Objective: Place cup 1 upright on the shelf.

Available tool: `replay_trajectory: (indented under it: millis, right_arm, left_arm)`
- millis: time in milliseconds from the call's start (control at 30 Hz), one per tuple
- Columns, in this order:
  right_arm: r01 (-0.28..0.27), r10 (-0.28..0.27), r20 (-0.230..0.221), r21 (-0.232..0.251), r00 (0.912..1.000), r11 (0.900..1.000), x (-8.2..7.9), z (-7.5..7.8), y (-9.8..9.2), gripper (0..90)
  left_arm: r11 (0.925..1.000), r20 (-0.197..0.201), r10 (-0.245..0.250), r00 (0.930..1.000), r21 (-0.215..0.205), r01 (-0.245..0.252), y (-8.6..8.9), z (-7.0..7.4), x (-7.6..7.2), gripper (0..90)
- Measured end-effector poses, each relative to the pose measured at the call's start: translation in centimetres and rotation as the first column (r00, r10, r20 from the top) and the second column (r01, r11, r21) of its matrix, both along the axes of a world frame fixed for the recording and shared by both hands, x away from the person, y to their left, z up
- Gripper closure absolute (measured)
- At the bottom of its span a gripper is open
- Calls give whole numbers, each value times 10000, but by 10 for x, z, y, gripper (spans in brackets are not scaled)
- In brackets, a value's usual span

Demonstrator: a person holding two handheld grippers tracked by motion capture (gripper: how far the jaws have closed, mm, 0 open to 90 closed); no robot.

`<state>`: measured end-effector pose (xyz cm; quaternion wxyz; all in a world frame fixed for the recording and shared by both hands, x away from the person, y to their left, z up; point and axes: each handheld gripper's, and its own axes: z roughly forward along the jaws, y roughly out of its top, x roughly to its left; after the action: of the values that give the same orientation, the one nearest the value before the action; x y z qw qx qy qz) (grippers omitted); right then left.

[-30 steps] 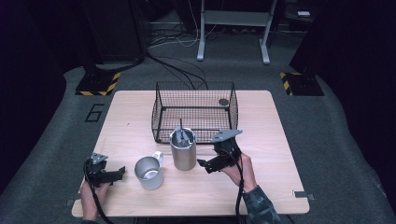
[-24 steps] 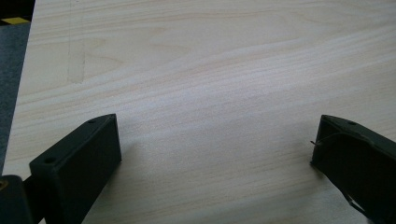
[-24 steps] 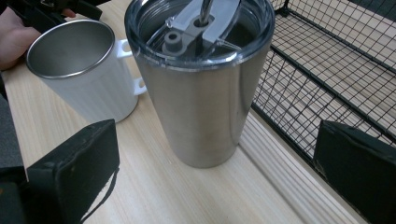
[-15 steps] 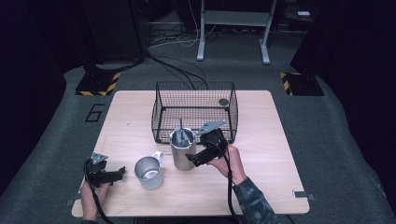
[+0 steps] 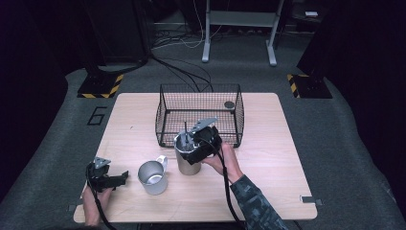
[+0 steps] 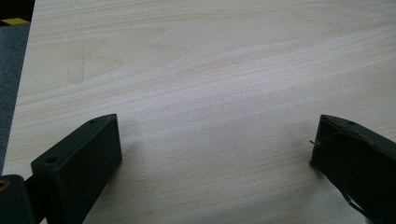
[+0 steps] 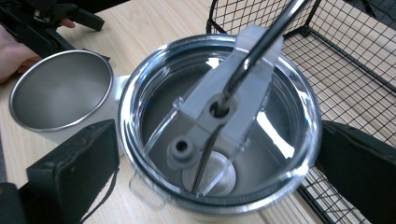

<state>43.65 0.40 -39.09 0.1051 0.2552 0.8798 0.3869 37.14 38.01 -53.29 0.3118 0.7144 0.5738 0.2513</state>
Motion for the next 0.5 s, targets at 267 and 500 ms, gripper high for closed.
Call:
replay_trajectory:
  millis: [267,500]
  right_arm:
    - [318,-319,-73,-203,9995,9993,4,-5,14,0]
    - [624,-623,47,-401,9980,9972,3,-7,22,26]
  left_arm:
    - [10000,-6,-12,10000,-19,12,0,0,0,16]
    - [10000,12,-25,10000,-30,25,0,0,0,17]
